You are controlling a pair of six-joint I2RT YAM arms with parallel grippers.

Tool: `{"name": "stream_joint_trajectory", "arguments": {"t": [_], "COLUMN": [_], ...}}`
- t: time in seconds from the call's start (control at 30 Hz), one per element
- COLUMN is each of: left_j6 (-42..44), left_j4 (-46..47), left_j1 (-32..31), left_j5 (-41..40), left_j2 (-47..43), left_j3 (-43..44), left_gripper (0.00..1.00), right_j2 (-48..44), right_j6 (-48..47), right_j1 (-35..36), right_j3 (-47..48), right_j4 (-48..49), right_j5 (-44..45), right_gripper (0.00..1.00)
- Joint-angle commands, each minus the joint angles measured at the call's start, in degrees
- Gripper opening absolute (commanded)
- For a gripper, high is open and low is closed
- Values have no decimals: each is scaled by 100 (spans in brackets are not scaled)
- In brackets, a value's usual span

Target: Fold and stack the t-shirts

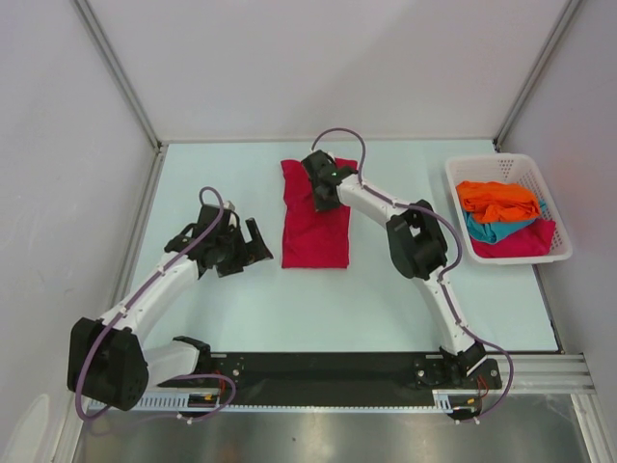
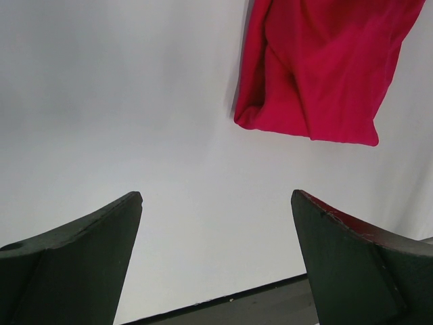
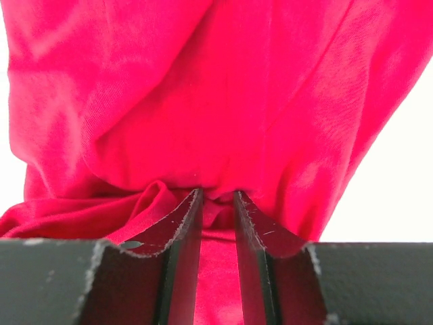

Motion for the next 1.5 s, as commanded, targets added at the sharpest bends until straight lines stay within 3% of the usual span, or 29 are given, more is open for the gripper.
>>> {"name": "stream_joint_trajectory", "arguments": {"t": [0.0, 0.23, 0.53, 0.63, 1.07, 1.47], "left_j6": [153, 74, 101, 48, -277, -330], "left_j4": [137, 401, 1253, 1850, 3089, 3258], "left_j1": [23, 23, -135, -188, -1058, -1251], "left_j5": [-1, 140, 491, 737, 193, -97], "left_j2": [56, 127, 65, 485, 1936, 2579], "left_j3": [-19, -204, -809, -1047, -907, -907], "left_gripper": [97, 97, 100, 100, 100, 99], "right_j2": [-227, -1412, -3470, -3857, -3787, -3436], "right_j6": [-193, -264, 245, 491, 984, 1099], "right_j1": [-43, 27, -52, -35, 273, 379], "right_j3": [226, -810, -3464, -4106, -5126, -5162], "right_j4": [-46, 192, 658, 781, 1431, 1712], "right_j5": [191, 385, -213, -564, -1258, -1285], "right_gripper": [30, 32, 41, 41, 43, 43]}}
